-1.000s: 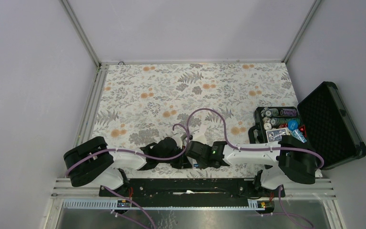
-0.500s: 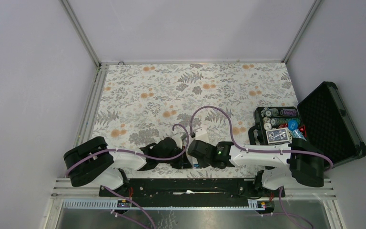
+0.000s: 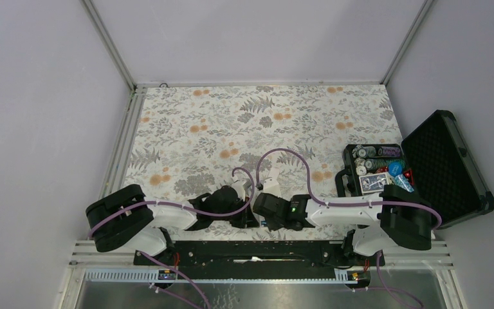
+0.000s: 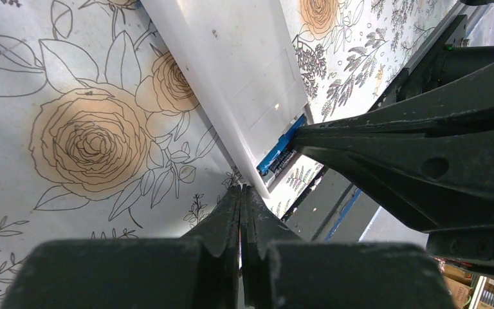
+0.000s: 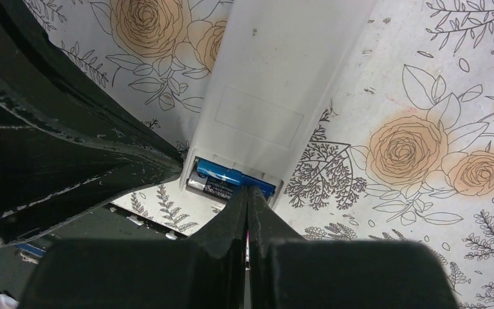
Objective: Load the batteries into the remote control
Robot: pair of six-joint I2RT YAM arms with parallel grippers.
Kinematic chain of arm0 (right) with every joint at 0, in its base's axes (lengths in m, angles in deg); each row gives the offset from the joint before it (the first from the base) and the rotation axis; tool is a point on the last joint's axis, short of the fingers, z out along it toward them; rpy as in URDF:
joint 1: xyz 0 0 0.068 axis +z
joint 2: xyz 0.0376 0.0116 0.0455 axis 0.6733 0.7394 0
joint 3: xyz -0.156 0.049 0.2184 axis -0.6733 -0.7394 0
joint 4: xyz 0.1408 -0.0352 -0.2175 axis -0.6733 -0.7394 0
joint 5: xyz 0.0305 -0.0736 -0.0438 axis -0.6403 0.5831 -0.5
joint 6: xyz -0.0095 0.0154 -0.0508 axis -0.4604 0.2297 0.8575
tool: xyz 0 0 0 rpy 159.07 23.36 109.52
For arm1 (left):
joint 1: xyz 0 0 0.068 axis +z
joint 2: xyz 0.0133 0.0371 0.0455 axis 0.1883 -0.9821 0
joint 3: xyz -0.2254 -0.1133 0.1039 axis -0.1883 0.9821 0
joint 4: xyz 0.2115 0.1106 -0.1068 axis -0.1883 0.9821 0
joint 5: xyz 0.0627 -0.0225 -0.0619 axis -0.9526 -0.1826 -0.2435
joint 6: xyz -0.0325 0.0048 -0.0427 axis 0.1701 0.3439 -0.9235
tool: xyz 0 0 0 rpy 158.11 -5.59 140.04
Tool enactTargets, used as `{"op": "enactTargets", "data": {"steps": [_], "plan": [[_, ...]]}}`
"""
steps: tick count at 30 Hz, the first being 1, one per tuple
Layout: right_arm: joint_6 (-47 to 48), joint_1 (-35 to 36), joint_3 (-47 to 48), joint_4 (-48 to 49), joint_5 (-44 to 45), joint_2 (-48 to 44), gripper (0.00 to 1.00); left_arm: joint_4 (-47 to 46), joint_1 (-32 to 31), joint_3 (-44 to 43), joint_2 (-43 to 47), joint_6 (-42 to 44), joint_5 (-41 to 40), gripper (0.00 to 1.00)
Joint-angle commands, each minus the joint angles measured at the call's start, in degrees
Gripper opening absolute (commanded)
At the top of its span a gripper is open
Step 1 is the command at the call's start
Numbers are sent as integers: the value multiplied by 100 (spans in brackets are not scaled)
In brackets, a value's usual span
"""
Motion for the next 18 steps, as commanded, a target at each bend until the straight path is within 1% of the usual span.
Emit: {"op": "enactTargets", "data": {"steps": [1,10,11,13,15,18], "plan": [[-125,14,-111,71,-10,99,0,-150,-24,79,66,20,-103,0],[55,15,172,-219,434,-524,0,-25,-31,79,225,31,-172,0],[122,13,197,-237,491,-623,3,38,-26,67,283,48,-202,0],[334,5,258,-310,672,-822,13,247,-24,42,435,99,-307,0],[489,-28,389,-645,1045,-1008,19,504,-18,6,650,157,-404,4],[800,-159,480,-748,1218,-1296,25,957,-21,-44,1091,268,-617,8]]}}
